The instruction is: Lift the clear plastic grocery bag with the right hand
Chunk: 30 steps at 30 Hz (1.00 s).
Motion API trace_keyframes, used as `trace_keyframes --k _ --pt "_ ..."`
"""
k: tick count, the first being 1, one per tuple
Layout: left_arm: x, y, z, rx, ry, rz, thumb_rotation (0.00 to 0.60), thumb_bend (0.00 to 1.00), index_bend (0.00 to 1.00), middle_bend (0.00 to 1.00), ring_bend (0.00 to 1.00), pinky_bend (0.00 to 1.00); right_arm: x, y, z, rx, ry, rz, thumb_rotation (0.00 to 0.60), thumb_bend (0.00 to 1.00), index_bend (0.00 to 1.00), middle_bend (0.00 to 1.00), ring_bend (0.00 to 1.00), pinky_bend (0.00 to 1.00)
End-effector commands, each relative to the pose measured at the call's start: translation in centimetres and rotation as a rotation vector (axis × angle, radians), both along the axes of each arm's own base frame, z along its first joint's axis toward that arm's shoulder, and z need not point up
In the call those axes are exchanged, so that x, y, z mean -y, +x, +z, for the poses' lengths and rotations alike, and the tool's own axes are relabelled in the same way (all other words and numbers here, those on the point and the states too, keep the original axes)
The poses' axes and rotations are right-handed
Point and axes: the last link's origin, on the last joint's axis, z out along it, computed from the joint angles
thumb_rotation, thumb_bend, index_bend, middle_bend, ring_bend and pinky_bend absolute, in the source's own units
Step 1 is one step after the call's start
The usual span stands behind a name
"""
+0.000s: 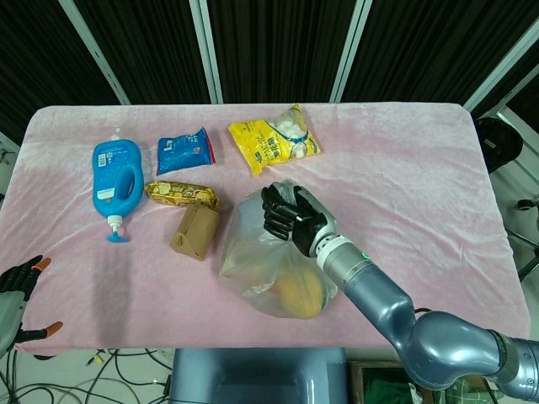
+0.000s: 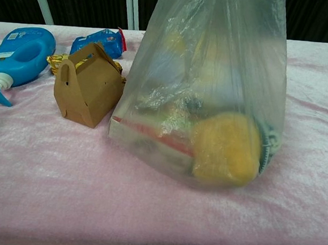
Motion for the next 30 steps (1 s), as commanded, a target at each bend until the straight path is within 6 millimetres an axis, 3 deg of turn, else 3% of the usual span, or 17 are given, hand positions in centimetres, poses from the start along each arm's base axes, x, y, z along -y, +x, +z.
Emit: trace_keyframes --k 1,6,12,17,30 --pt "0.0 0.0 -0.1 0.000 -0.003 -0.002 0.600 0.00 0.00 0.00 0.00 0.00 0.5 1.6 0.9 -0.003 -0.037 0.047 0.600 0.71 0.97 1.00 1.00 1.00" --pt "0.0 0.1 -0.2 -0.002 -0.007 -0.003 0.600 0.00 0.00 0.00 0.00 0.00 2.1 4.4 2.7 -0.002 -0.123 0.092 0.600 0.71 0.97 1.00 1.00 1.00" --pt "0.1 0.1 -0.2 -0.001 -0.006 -0.004 0.600 0.00 0.00 0.00 0.00 0.00 4.0 6.4 4.7 -0.011 -0.232 0.073 0.600 0.71 0.97 1.00 1.00 1.00" --pt "0.2 0.1 -0.1 0.001 -0.005 -0.006 0.600 0.00 0.00 0.00 0.00 0.00 4.5 6.8 5.5 -0.021 -0.268 0.058 0.600 0.71 0.97 1.00 1.00 1.00" --pt "0.1 0.2 -0.2 0.001 -0.005 -0.008 0.600 0.00 0.00 0.00 0.00 0.00 4.7 7.5 5.4 -0.006 -0.262 0.046 0.600 0.71 0.97 1.00 1.00 1.00"
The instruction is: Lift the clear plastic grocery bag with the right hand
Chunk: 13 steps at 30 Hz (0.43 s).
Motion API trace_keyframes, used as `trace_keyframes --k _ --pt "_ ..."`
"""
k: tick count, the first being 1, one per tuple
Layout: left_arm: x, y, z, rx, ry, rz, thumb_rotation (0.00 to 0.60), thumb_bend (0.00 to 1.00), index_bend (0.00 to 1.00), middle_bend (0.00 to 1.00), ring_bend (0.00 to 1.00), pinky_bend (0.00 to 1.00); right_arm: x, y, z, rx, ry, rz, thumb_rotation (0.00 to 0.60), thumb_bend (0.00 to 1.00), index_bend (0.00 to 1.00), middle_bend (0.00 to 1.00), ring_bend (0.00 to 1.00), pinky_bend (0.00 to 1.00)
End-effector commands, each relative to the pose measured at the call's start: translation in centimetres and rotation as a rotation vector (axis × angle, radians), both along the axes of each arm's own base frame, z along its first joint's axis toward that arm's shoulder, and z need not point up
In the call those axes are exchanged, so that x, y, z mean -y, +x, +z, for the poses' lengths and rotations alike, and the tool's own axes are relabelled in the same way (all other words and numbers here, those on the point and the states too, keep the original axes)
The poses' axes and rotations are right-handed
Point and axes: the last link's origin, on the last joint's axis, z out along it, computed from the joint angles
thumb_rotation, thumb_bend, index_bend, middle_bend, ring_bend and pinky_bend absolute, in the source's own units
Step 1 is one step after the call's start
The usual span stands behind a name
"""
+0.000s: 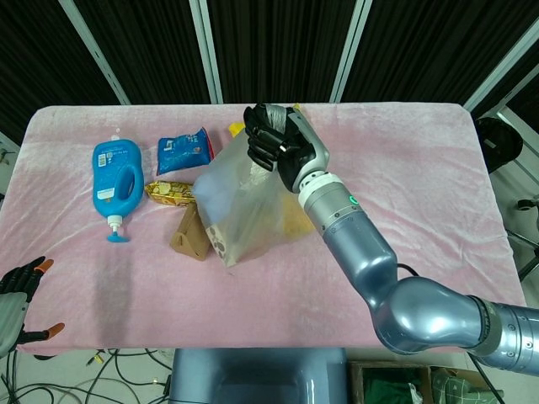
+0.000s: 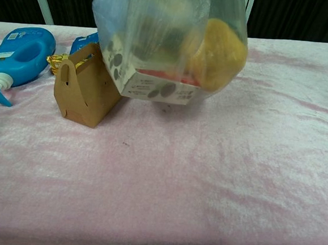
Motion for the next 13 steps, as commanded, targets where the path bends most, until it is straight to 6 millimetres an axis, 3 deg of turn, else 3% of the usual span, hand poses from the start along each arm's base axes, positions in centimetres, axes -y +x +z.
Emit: trace_keyframes --k 1,13 --pt "0.0 0.0 0.0 0.000 -0.001 0.000 0.600 0.00 0.00 0.00 0.00 0.00 0.0 0.6 -0.1 0.001 -0.002 0.010 0.600 0.71 0.97 1.00 1.00 1.00" --pt "0.0 0.0 0.0 0.001 0.000 -0.001 0.600 0.00 0.00 0.00 0.00 0.00 0.0 2.1 0.4 -0.007 -0.026 0.019 0.600 0.71 0.97 1.00 1.00 1.00"
